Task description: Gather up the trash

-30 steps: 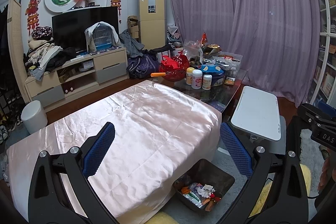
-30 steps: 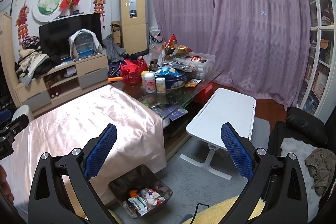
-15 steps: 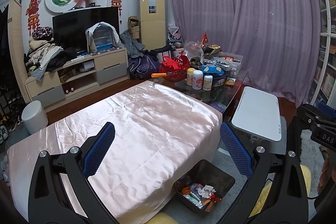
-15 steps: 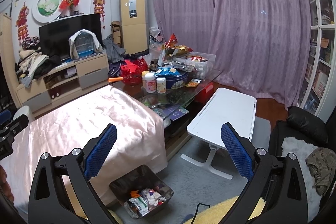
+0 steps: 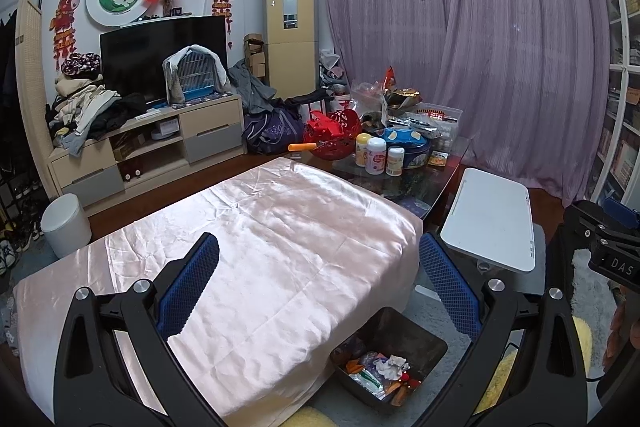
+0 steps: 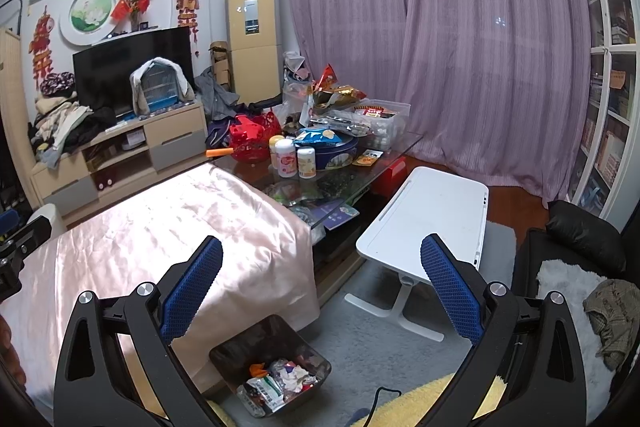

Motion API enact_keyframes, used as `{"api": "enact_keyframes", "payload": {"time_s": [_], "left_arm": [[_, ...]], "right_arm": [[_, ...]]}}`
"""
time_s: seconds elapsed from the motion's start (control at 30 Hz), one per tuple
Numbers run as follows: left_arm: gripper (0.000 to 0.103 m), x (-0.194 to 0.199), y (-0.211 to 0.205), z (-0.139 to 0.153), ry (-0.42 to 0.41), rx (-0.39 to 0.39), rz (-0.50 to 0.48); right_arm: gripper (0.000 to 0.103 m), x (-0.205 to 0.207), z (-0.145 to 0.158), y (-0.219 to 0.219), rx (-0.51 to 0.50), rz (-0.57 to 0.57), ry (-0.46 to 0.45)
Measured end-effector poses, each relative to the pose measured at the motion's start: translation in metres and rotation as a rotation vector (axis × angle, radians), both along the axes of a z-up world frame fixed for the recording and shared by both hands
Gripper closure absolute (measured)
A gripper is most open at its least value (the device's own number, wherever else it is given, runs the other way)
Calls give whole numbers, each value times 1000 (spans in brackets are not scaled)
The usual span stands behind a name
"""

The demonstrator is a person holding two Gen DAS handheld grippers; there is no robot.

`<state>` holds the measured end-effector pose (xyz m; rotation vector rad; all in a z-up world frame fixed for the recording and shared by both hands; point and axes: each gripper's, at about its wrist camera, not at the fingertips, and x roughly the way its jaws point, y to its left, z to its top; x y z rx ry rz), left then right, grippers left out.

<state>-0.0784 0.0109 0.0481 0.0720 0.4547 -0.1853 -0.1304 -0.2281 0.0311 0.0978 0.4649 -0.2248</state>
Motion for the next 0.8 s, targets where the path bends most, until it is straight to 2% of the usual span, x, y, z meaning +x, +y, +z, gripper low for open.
{"api": "enact_keyframes", "payload": {"time_s": [0.37, 0.8], "left_arm": [[8, 6, -1, -5, 48, -8, 6], [8, 7, -4, -9, 35, 11, 15]], "right_arm": [[3, 0, -3, 0, 12, 2, 2], [3, 1, -3, 1, 15, 5, 6]]}}
